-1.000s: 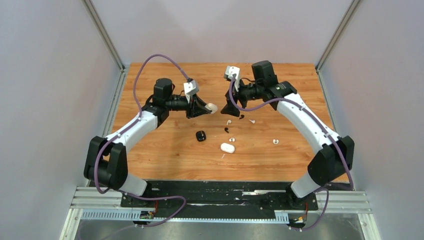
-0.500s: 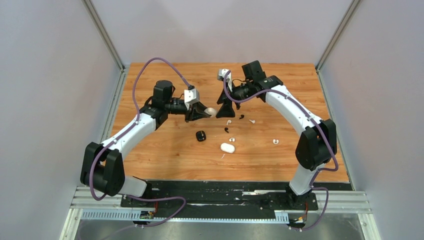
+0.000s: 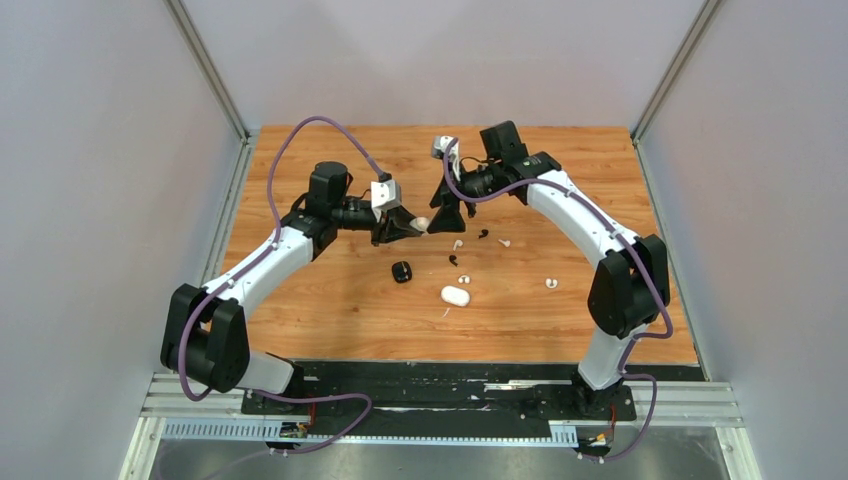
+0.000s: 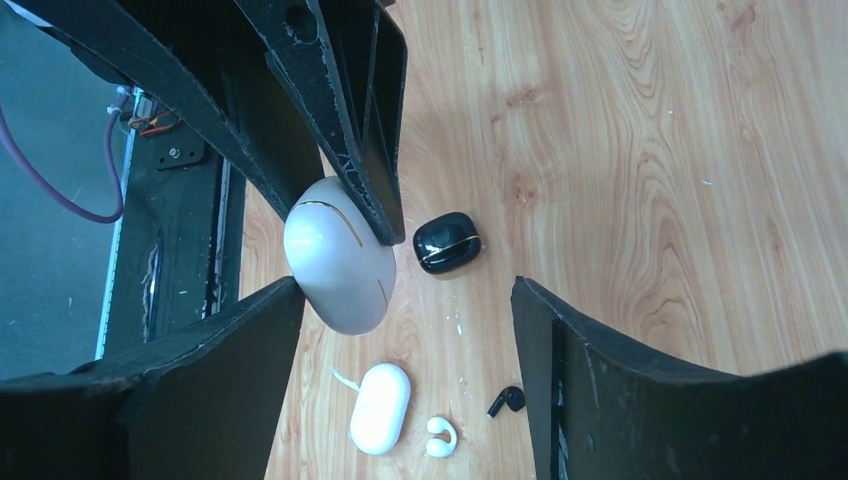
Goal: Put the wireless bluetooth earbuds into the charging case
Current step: Pick up the charging case at the center of the board, then open the charging case, then adjust the charging case.
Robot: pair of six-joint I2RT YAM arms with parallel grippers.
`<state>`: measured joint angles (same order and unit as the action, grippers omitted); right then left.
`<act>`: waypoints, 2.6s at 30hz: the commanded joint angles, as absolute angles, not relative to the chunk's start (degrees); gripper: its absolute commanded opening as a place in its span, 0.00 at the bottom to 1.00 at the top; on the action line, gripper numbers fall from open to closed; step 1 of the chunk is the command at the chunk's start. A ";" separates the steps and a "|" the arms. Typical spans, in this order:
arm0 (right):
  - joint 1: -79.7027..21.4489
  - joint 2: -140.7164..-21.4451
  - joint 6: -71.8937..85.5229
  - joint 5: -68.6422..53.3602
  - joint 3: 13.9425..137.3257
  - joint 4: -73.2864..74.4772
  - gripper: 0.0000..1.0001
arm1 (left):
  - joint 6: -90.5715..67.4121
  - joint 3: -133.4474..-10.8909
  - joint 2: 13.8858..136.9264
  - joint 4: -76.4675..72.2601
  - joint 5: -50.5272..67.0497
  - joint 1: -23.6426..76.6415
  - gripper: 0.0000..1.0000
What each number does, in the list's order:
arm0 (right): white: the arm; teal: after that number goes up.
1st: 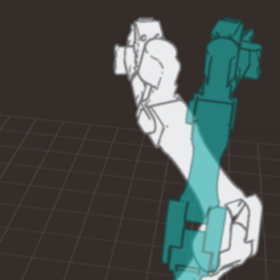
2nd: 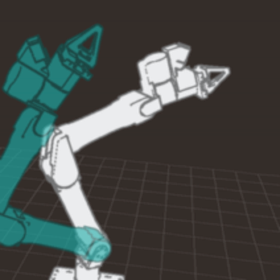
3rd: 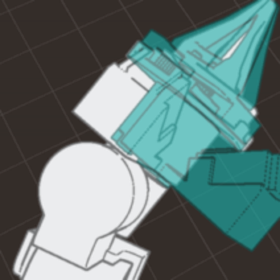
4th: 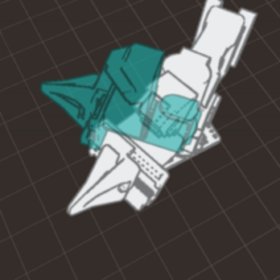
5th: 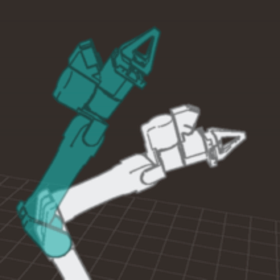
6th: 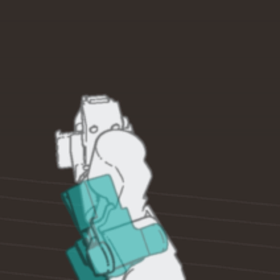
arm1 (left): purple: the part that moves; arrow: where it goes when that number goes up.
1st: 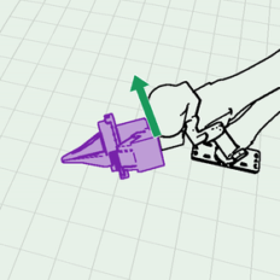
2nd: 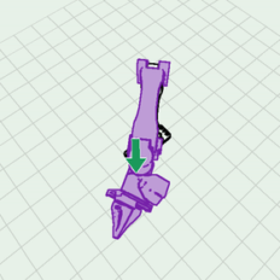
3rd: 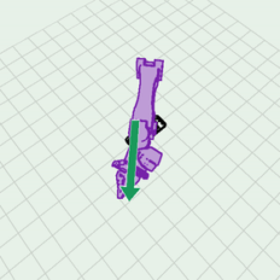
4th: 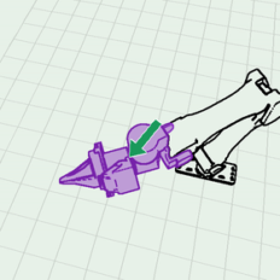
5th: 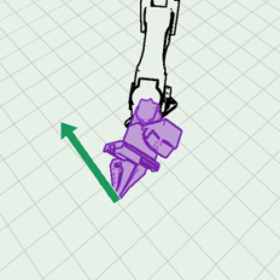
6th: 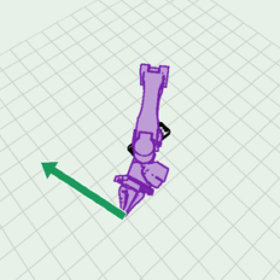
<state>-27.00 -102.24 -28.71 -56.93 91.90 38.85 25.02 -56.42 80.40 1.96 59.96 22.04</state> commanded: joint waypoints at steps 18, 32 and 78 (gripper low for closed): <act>-27.26 -100.83 -30.12 -49.79 91.63 33.30 0.63 | 18.45 -57.80 78.54 -5.19 61.23 22.55 0.00; -24.30 -101.23 -28.10 -50.07 95.24 33.01 0.52 | 20.85 -57.91 79.14 -4.47 61.57 22.72 0.00; -23.62 -98.77 -19.89 -59.50 92.38 29.51 0.40 | 2.82 -56.24 82.49 -16.55 57.85 22.69 0.00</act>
